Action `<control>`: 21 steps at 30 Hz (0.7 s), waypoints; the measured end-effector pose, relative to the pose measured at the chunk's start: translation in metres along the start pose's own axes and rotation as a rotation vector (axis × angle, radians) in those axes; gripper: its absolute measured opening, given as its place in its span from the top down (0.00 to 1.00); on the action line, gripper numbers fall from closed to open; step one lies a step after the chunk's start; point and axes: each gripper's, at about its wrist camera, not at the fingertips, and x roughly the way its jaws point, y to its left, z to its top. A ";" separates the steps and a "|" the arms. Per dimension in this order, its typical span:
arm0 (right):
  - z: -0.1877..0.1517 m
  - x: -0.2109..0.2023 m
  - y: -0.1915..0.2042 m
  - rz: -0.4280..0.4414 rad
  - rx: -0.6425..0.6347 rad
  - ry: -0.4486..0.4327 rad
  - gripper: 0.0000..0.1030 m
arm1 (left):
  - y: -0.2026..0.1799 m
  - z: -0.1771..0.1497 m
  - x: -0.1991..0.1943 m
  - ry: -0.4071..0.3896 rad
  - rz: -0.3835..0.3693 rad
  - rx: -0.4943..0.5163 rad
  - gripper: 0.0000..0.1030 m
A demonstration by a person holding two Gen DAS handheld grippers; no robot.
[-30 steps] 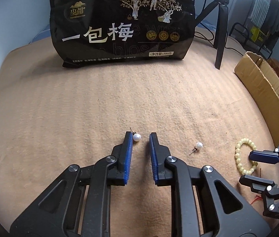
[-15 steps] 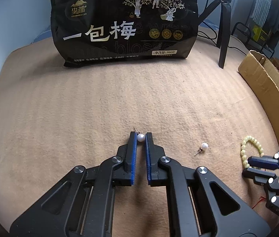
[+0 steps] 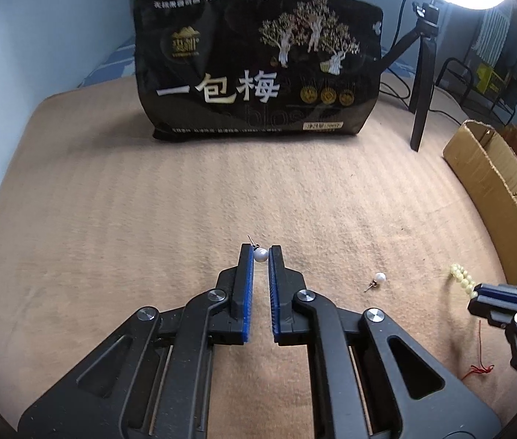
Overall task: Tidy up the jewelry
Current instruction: 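Close the right tool on the cream bead bracelet while the left tool grasps a pearl stud earring, then carry the bracelet and pearl earring over the cardboard box with both tools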
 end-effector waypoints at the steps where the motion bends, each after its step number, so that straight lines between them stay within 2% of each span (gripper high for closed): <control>1: 0.001 -0.004 -0.001 -0.001 0.004 -0.008 0.95 | 0.000 0.000 -0.003 -0.005 0.002 0.001 0.94; 7: 0.007 -0.024 -0.008 -0.002 0.033 -0.048 0.95 | -0.003 0.005 -0.028 -0.035 -0.004 0.002 0.94; 21: 0.008 -0.080 -0.023 -0.008 0.103 -0.153 0.95 | -0.036 0.014 -0.071 -0.101 -0.039 0.025 0.94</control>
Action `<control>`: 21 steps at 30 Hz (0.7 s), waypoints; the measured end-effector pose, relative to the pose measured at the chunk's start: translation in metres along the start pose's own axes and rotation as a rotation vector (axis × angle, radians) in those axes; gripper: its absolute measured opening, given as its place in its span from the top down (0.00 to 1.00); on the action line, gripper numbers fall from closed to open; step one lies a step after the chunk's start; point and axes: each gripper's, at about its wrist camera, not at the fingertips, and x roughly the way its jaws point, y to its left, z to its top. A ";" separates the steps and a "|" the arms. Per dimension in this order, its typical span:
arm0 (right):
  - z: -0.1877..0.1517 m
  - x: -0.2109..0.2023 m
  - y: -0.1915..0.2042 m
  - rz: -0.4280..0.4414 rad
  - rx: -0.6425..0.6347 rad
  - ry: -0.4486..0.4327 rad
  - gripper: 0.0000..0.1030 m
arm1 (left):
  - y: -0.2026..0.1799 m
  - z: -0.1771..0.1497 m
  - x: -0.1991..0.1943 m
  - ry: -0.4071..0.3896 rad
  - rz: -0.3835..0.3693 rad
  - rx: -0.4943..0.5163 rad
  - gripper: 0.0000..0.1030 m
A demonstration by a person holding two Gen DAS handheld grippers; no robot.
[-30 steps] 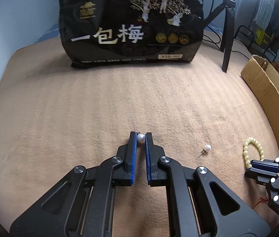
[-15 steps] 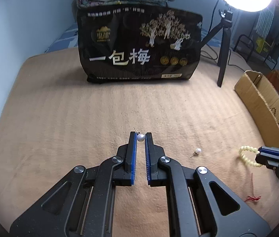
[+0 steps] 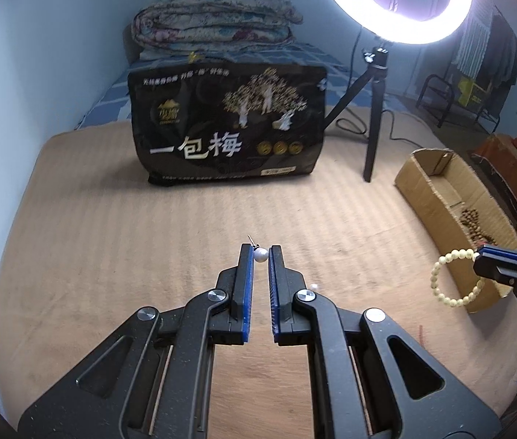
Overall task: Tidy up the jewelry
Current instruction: 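Carry the bracelet and pearl earring over the cardboard box with both tools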
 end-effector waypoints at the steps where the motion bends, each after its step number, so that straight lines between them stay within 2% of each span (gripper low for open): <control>1: 0.000 -0.005 -0.002 -0.002 0.007 -0.009 0.95 | -0.003 0.001 -0.003 -0.004 -0.004 0.001 0.94; 21: -0.006 -0.067 -0.038 -0.062 0.088 -0.095 0.95 | -0.068 0.018 -0.044 -0.074 -0.069 0.062 0.94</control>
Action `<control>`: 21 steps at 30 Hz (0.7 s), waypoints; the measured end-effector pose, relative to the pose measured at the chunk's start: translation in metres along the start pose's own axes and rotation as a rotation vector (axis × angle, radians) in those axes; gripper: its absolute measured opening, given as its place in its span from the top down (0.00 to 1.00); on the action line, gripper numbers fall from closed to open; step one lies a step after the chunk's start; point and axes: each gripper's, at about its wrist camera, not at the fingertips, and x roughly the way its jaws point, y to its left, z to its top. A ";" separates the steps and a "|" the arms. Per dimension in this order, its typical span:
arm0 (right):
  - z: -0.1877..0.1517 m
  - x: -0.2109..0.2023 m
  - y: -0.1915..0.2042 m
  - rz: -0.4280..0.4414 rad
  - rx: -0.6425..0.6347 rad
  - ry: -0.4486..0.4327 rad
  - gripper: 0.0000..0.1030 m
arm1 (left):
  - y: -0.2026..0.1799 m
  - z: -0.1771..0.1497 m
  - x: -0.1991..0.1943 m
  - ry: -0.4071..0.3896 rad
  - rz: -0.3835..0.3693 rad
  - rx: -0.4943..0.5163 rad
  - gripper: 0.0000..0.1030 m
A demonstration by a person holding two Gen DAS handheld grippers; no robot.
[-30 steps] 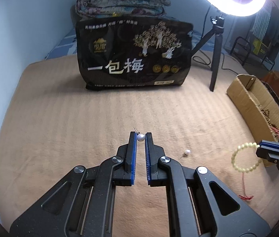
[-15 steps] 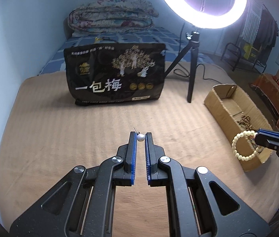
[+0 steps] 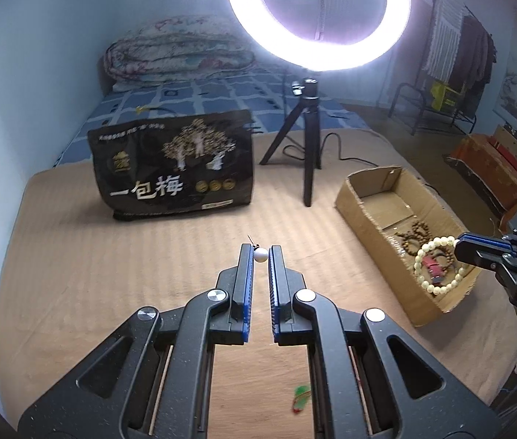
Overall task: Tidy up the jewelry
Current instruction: 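Carry the bracelet and pearl earring over the cardboard box with both tools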
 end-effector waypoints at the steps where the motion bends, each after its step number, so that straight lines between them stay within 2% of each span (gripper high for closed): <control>1: 0.000 -0.004 -0.003 -0.007 0.004 -0.007 0.95 | -0.004 0.001 0.000 -0.002 -0.003 0.004 0.94; 11: -0.006 -0.025 -0.032 -0.061 0.040 -0.032 0.95 | -0.057 0.012 0.000 -0.016 -0.056 0.058 0.94; 21: -0.019 -0.037 -0.073 -0.101 0.098 -0.031 0.95 | -0.108 0.019 0.022 -0.007 -0.108 0.092 0.94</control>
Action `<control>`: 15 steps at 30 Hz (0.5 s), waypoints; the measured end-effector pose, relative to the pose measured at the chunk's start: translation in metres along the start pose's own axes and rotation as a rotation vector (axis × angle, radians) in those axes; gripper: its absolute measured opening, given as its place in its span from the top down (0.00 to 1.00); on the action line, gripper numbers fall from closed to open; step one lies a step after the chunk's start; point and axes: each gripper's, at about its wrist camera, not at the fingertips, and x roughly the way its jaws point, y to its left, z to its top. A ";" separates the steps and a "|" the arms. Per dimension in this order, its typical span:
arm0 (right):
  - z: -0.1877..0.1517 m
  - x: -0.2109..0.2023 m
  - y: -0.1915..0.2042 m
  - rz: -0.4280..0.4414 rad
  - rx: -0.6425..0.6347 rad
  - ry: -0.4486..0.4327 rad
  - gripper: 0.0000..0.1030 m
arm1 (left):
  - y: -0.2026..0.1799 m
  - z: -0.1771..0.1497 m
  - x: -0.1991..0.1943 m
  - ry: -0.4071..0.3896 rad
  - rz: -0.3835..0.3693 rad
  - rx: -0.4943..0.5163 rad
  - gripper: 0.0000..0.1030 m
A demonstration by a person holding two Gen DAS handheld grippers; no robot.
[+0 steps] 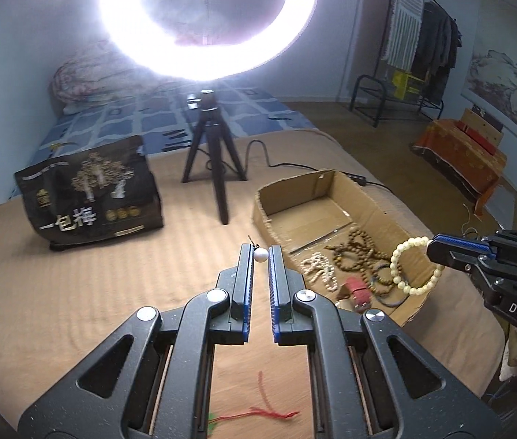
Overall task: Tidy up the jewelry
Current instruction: 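Carry the bracelet and pearl earring over the cardboard box with both tools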
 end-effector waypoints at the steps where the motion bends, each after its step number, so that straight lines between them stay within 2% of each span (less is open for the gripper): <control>1: -0.001 0.000 -0.003 -0.003 0.004 0.002 0.95 | -0.003 0.001 0.003 0.001 -0.004 0.002 0.94; 15: -0.013 0.015 -0.037 -0.012 0.043 0.043 0.95 | -0.040 0.017 0.058 0.038 -0.049 0.016 0.94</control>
